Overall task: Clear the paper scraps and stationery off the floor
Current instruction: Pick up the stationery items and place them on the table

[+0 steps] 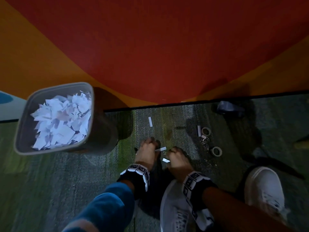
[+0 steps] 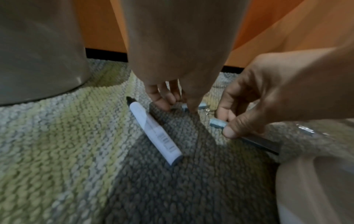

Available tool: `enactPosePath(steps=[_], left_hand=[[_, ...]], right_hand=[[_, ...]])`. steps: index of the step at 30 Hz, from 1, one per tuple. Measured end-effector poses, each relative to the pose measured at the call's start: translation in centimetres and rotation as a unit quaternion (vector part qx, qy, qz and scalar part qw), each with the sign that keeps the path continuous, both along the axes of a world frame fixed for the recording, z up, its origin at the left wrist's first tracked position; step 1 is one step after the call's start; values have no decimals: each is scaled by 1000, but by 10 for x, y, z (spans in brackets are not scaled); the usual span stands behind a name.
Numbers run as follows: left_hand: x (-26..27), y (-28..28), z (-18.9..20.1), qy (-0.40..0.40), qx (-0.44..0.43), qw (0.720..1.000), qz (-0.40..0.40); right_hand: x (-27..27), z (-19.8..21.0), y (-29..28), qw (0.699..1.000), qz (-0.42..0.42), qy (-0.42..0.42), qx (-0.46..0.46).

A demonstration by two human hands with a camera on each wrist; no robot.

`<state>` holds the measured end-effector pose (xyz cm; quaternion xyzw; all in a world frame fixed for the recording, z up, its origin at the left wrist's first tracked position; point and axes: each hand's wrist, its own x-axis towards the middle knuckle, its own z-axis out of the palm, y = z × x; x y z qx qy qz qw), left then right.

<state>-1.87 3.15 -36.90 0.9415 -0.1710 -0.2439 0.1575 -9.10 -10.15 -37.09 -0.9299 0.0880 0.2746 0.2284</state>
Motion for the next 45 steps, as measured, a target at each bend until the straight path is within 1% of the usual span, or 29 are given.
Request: enactPosePath(steps=[2, 4, 6, 8, 9, 10, 13, 14, 16, 17, 18, 20, 22, 24, 27, 32, 35, 39, 40, 42, 45], left_hand=[[1, -1, -2, -9, 1, 1000, 0], [3, 0, 1, -7, -6, 1000, -6], [5, 2, 7, -8, -28, 1000, 1], [7, 4, 16, -3, -46, 998, 30], [9, 5, 22, 2, -53, 997, 52], [12, 6, 29, 4, -66, 995, 71], [23, 1, 56, -10, -120, 986, 113], [27, -5, 74, -20, -142, 982, 121], [34, -20, 110, -46, -183, 974, 125], [38, -27, 128, -59, -197, 971, 119], [41, -36, 146, -76, -210, 969, 109], [46, -54, 189, -105, -239, 961, 89], [46, -73, 233, -125, -265, 954, 62], [40, -94, 279, -133, -288, 947, 43], [31, -126, 334, -140, -319, 937, 33], [-6, -195, 410, -149, -380, 913, 4], [-35, -245, 444, -136, -405, 904, -33], [-80, -319, 478, -102, -423, 896, -94], [-88, -334, 483, -98, -426, 893, -105], [-107, -370, 490, -93, -425, 891, -133], [-136, -420, 495, -87, -413, 887, -189]], right_hand=[[-1, -1, 1, 1000, -10, -3, 8], [-1, 2, -1, 998, -45, -18, 44], [2, 11, -6, 987, -126, -38, 91], [8, 21, -14, 968, -209, -61, 125], [11, 30, -17, 959, -236, -74, 141], [16, 42, -24, 951, -252, -84, 160], [27, 83, -41, 947, -225, -120, 197], [29, 100, -50, 945, -218, -135, 203], [34, 129, -66, 948, -200, -174, 175], [37, 142, -74, 952, -178, -183, 170], [41, 160, -80, 951, -176, -180, 181], [48, 205, -96, 943, -192, -201, 181], [46, 255, -114, 949, -160, -233, 135], [35, 306, -136, 947, -158, -261, 101], [12, 365, -164, 934, -155, -315, 70], [-46, 448, -211, 894, -209, -395, 36], [-86, 482, -251, 861, -249, -444, 15], [-142, 507, -311, 794, -352, -495, -7], [-152, 511, -321, 781, -367, -505, -12], [-175, 520, -345, 765, -402, -503, -25], [-204, 524, -386, 747, -466, -473, -41]])
